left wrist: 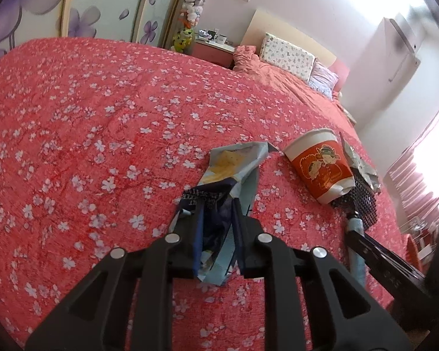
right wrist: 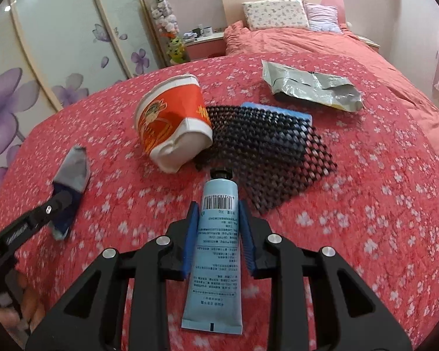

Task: Collect trash
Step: 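Carry the blue wrapper and light-blue tube over the orange basket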

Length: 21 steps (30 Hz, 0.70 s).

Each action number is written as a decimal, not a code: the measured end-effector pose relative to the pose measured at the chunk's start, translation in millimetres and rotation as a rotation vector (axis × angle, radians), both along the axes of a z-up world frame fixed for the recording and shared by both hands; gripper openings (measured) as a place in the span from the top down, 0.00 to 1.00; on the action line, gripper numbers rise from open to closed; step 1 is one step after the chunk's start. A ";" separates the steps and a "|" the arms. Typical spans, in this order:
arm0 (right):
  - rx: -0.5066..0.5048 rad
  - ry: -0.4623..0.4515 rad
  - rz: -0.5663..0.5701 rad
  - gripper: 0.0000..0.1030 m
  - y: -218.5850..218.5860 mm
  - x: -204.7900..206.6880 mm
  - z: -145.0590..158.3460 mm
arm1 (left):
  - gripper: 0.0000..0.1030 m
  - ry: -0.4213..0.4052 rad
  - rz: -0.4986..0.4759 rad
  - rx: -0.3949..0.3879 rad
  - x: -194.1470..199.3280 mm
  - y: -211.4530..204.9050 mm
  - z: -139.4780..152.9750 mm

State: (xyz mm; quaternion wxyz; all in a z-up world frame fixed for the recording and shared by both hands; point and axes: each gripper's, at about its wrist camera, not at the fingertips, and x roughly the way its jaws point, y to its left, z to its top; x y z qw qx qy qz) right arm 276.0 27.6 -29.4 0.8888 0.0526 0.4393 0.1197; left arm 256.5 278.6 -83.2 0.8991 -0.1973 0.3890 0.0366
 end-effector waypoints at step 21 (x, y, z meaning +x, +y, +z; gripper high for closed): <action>0.072 -0.060 -0.109 0.73 -75.5 -40.3 19.6 | 0.88 -0.052 -0.008 0.029 -10.4 -20.8 30.0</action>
